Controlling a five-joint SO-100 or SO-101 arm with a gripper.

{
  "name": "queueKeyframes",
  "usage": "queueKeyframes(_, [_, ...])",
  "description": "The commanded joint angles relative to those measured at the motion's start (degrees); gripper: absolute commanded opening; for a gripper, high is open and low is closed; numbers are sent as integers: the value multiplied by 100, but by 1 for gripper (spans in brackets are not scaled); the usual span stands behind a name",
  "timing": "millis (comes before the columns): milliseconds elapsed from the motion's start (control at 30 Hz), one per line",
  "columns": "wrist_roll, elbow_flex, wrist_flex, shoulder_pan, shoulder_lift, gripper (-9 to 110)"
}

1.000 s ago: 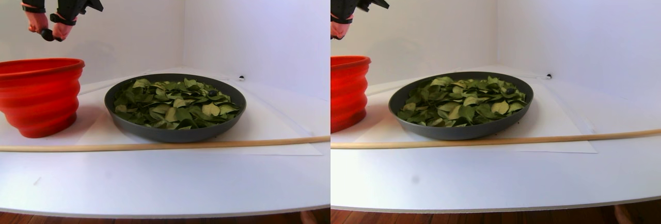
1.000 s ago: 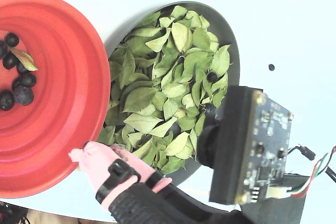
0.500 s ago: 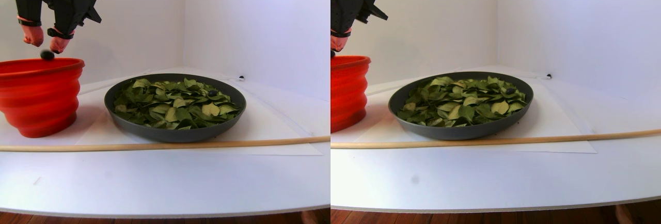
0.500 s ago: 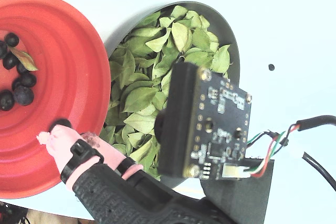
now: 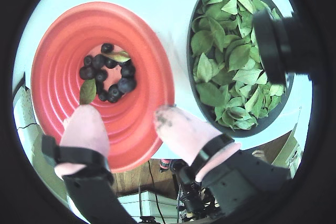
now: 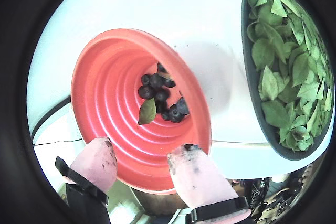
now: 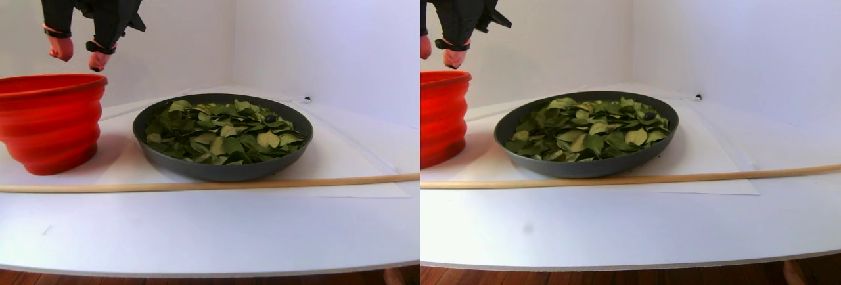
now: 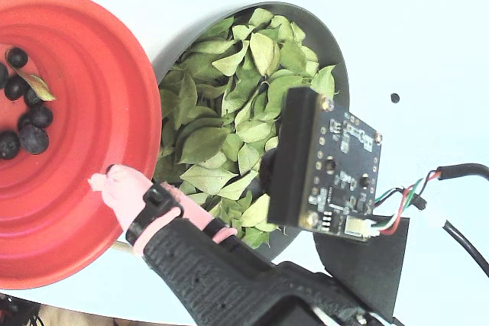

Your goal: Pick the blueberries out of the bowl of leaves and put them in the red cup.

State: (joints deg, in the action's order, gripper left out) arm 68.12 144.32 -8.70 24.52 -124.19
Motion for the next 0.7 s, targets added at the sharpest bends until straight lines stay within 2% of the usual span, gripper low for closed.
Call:
queueKeyframes(0, [193, -229, 18, -114, -448, 18])
queueKeyframes(667, [976, -308, -97, -1116, -747, 17])
